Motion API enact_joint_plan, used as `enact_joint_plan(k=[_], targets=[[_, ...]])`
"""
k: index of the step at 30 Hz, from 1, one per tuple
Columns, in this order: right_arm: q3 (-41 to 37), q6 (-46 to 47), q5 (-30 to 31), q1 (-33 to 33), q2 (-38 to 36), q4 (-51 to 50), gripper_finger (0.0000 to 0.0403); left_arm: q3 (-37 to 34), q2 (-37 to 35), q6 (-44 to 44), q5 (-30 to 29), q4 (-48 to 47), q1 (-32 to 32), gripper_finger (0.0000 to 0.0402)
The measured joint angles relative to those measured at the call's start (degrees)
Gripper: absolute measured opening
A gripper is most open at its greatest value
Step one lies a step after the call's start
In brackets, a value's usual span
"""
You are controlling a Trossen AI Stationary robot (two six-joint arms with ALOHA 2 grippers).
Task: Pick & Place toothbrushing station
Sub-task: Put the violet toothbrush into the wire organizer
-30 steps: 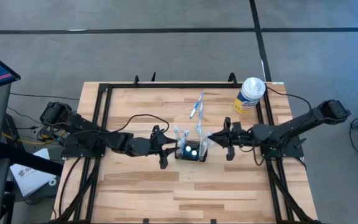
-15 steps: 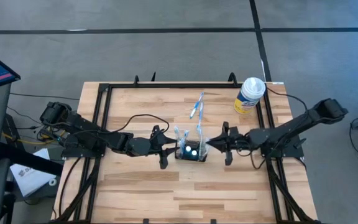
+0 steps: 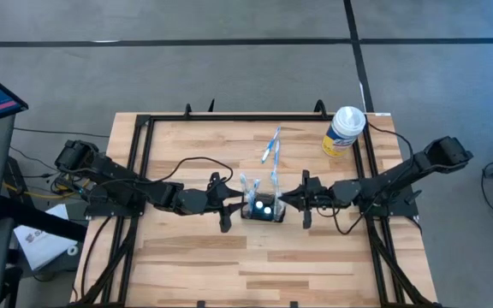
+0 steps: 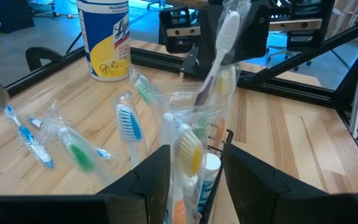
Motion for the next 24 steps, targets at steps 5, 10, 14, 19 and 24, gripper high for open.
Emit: enact_joint_plan(k=[5,10,14,19,24], targets=[[-0.05,-0.04,-0.04,0.01,-0.78,-0.69,0.0000,0.00,0.00,0.00,-0.01,-0.02,-0.02,0.0140],[-0.09,-2.01,-0.17,0.01,-1.64,-0.82,0.0000,0.00,0.00,0.00,0.02,-0.01,0.00,0.0140],[-0.11,-3.00,-0.20,-0.01,-1.62,-0.81,0.0000,0.00,0.00,0.00,0.02,-0.02,0.00,0.0140],[-0.11,-3.00,-0.20,-0.56,-1.64,-0.82,0.0000,0.00,0.00,0.00,0.01,-0.02,0.00,0.0140],[-0.11,-3.03,-0.20,-0.61,-1.72,-2.03,0.0000,0.00,0.00,0.00,0.02,-0.03,-0.02,0.0140]])
